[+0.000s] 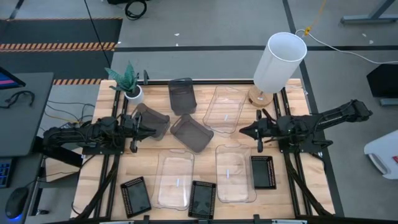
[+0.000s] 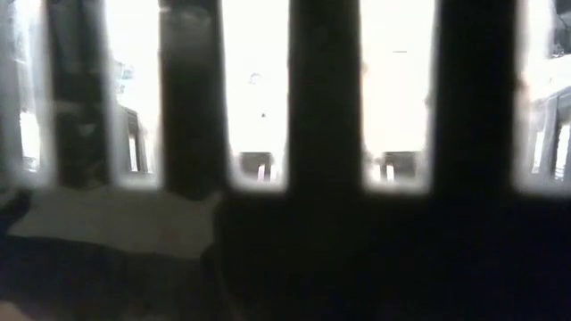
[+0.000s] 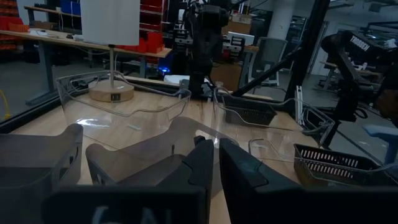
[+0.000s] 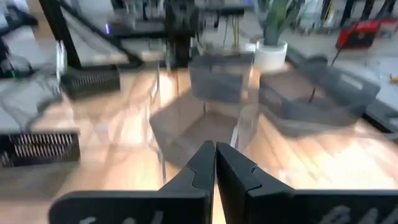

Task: Stack baskets by color
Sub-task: Stack the bottom right transparent bin on the top transparent bin

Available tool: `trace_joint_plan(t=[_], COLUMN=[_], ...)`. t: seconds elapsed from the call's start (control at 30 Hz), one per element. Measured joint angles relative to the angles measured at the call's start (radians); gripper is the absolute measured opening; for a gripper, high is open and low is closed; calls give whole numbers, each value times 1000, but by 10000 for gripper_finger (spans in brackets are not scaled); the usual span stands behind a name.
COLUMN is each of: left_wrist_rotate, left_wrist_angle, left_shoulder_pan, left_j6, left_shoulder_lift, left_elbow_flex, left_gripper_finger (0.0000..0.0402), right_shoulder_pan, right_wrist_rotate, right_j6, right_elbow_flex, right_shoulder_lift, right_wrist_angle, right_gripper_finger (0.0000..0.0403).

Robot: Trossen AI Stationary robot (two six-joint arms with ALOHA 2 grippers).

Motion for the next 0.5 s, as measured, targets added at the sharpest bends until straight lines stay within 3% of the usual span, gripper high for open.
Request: trace_joint_plan(t=[0.33, 0.5], left_wrist_rotate=[0, 0], left_wrist_angle=[2, 4], left_shoulder_pan=[0, 0], left_j6=[0, 0], left_shoulder_lift=[0, 0], left_elbow_flex=[0, 0], left_gripper_finger=[38, 32], right_shoulder_pan=[-9, -8], right_wrist_rotate=[-84, -97], right_j6=[62, 80], right_elbow_flex=[80, 151], right_shoulder_lift=[102, 132], right_wrist_angle=[-74, -196], right_gripper_finger=[22, 22])
